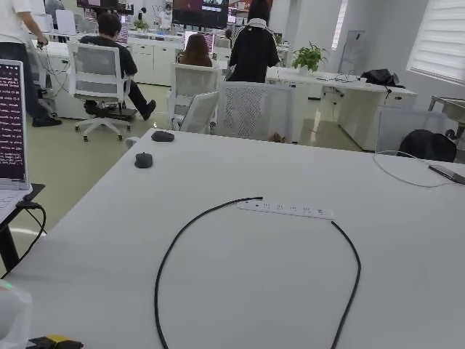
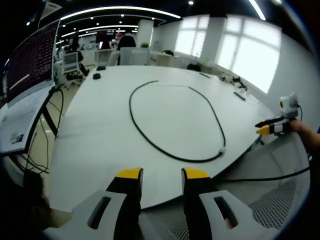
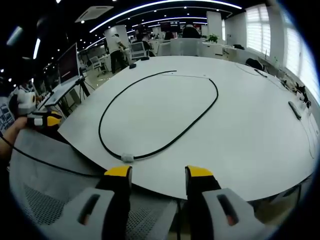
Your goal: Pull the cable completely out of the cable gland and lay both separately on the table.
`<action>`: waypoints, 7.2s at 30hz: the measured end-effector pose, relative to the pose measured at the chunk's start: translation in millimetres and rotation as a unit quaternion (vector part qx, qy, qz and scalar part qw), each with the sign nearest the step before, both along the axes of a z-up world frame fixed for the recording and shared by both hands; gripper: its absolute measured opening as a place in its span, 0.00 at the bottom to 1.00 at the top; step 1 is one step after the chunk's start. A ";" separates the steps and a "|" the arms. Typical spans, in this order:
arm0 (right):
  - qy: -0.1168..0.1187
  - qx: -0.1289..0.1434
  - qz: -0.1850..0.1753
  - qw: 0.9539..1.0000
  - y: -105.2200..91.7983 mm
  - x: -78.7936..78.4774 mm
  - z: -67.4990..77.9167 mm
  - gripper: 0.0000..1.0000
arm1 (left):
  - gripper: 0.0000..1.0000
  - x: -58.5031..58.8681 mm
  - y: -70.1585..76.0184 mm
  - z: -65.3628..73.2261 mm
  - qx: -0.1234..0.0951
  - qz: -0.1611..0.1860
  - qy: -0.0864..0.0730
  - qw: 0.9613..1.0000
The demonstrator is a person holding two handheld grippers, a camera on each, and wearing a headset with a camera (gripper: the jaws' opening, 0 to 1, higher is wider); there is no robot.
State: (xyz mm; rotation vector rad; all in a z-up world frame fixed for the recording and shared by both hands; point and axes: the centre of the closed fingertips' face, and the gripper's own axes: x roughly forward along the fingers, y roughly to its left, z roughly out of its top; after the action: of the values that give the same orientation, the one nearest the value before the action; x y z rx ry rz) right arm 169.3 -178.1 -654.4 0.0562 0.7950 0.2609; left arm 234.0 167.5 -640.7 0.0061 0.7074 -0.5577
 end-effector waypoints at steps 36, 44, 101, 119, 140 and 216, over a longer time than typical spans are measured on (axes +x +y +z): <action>0.000 0.002 0.001 1.000 0.6 0.4 -0.4 0.44 | 0.32 0.3 0.4 0.3 -0.003 0.005 0.001 1.000; 0.001 0.003 0.003 1.000 1.3 0.3 -0.7 0.43 | 0.31 -0.2 -0.5 -0.2 -0.001 0.000 0.001 1.000; -0.012 0.008 0.018 1.000 3.0 2.5 1.8 0.41 | 0.32 -23.7 -254.3 -106.9 0.170 -0.440 0.053 0.880; -0.012 0.003 0.013 1.000 0.7 2.4 1.5 0.41 | 0.22 -14.4 -246.6 -121.0 0.186 -0.427 0.024 0.884; -0.004 0.004 0.045 0.999 9.1 0.1 1.8 0.42 | 0.17 -10.9 -240.7 -7.1 0.091 -0.409 -0.043 0.907; -0.085 -0.200 0.470 0.855 134.5 16.8 9.1 0.25 | 0.17 -48.0 -200.5 11.3 0.157 -0.463 -0.106 0.866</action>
State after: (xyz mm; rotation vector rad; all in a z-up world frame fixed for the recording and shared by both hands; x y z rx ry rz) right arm 186.1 -43.7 -645.3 -0.7658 0.6328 1.0079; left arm 186.0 -33.0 -629.4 0.7381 0.5399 -1.3325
